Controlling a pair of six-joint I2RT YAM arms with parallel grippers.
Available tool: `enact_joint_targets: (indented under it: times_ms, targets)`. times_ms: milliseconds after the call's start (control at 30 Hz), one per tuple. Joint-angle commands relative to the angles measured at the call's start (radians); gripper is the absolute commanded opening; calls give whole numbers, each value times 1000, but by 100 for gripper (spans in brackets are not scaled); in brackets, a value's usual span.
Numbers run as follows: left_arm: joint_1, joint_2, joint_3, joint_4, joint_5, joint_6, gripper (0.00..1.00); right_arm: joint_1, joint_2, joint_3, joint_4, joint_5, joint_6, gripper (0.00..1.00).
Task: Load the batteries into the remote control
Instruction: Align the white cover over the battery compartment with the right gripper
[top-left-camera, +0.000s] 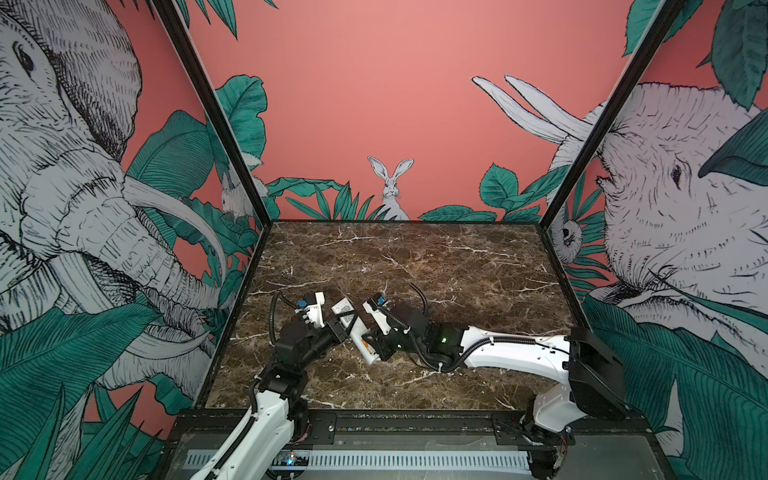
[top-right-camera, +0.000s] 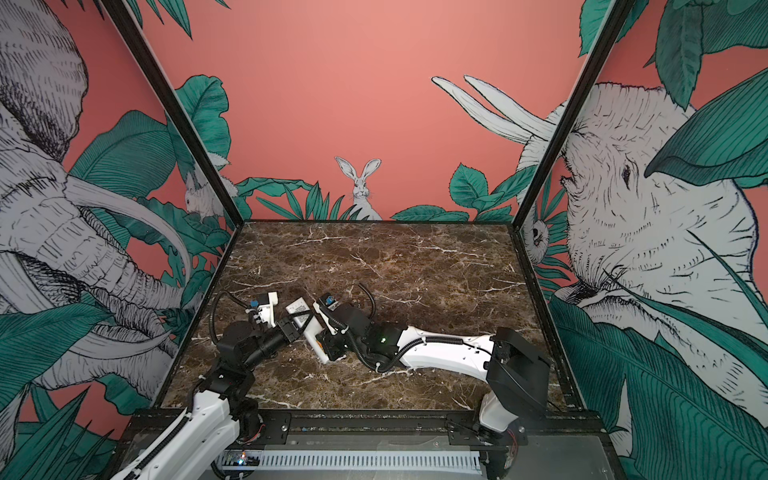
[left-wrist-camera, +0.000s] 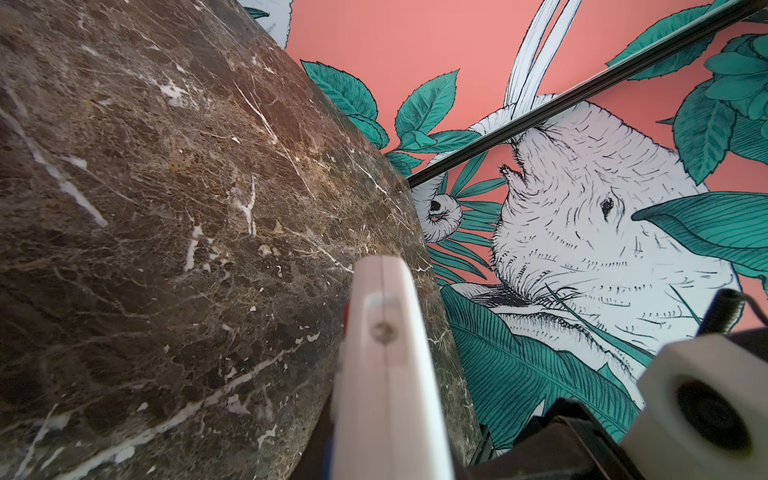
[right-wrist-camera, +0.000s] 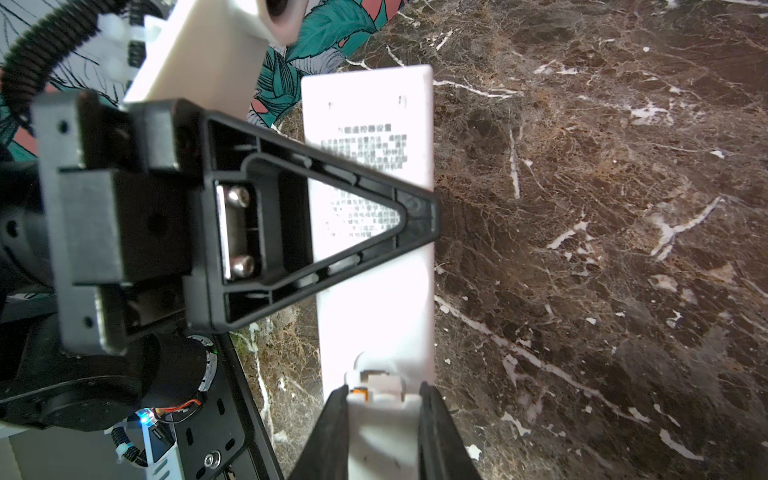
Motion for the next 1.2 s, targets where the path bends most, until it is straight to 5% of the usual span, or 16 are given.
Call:
enact_joint_targets:
  times_ms: [0,1167]
  targets:
    - [-2,-14,-6,46,-3,-10,0,8,9,23,28,15,-13,1]
    - [-2,-2,6,61,-6,-26,0,25,52,11,8,47,-38,0]
